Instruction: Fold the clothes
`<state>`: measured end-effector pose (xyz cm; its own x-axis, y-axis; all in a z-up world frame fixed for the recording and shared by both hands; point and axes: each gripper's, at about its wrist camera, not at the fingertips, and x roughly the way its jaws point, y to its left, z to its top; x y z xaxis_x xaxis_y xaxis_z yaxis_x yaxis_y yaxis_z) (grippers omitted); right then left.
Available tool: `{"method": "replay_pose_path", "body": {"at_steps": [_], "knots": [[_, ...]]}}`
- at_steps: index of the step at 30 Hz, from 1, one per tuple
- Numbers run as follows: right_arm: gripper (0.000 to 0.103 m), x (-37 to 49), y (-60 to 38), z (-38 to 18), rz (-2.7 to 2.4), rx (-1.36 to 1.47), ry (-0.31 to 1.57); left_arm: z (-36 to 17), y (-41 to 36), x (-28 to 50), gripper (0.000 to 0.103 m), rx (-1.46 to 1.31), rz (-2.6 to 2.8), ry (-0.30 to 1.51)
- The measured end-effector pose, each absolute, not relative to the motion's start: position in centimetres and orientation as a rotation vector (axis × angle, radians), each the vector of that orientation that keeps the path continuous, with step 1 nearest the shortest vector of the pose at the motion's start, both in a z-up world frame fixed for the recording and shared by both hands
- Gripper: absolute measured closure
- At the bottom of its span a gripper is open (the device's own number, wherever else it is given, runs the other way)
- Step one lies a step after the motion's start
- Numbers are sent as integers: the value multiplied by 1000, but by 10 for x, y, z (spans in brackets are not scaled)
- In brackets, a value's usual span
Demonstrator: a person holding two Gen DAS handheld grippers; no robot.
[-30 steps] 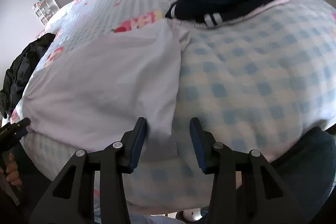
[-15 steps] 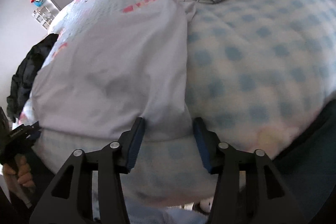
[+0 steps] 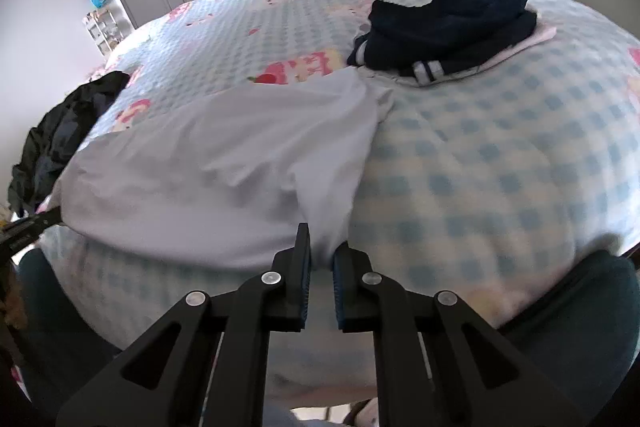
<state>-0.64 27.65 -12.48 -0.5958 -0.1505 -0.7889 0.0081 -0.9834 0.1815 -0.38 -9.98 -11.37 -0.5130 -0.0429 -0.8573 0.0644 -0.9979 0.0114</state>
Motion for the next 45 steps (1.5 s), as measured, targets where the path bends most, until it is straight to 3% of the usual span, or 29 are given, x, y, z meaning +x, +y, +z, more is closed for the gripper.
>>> {"method": "replay_pose_path", "body": {"at_steps": [2,6,15,18,22,30,34,37,39,44,45], "knots": [[95,-12,286,-137,-2689,1428,-288,-123,-102,-2,92,1584,-2614,34],[94,-11,294,-148,-2685,1518,-320,-135,-107,4,79,1675,-2504,53],[84,-17,296,-104,-2749,1384,-343,-94,-118,9,66,1457,-2758,385],[84,-16,299,-108,-2757,1421,-344,-108,-100,-5,66,1526,-2813,386],[86,-13,305,-115,-2769,1484,-343,-144,-98,-15,70,1724,-2559,245],[84,-8,305,-119,-2754,1514,-342,-120,-126,7,73,1547,-2551,373],[84,-11,288,-116,-2680,1469,-347,-127,-106,-5,73,1622,-2614,366],[84,-14,270,-122,-2603,1478,-374,-127,-97,-6,73,1631,-2712,537],[84,-13,259,-122,-2581,1461,-347,-115,-84,-11,72,1562,-2814,483],[83,-40,242,-92,-2639,1353,-157,-95,-62,-60,53,1444,-2946,287],[77,-49,241,-85,-2643,1324,-155,-94,-60,-70,48,1425,-2963,283]]}}
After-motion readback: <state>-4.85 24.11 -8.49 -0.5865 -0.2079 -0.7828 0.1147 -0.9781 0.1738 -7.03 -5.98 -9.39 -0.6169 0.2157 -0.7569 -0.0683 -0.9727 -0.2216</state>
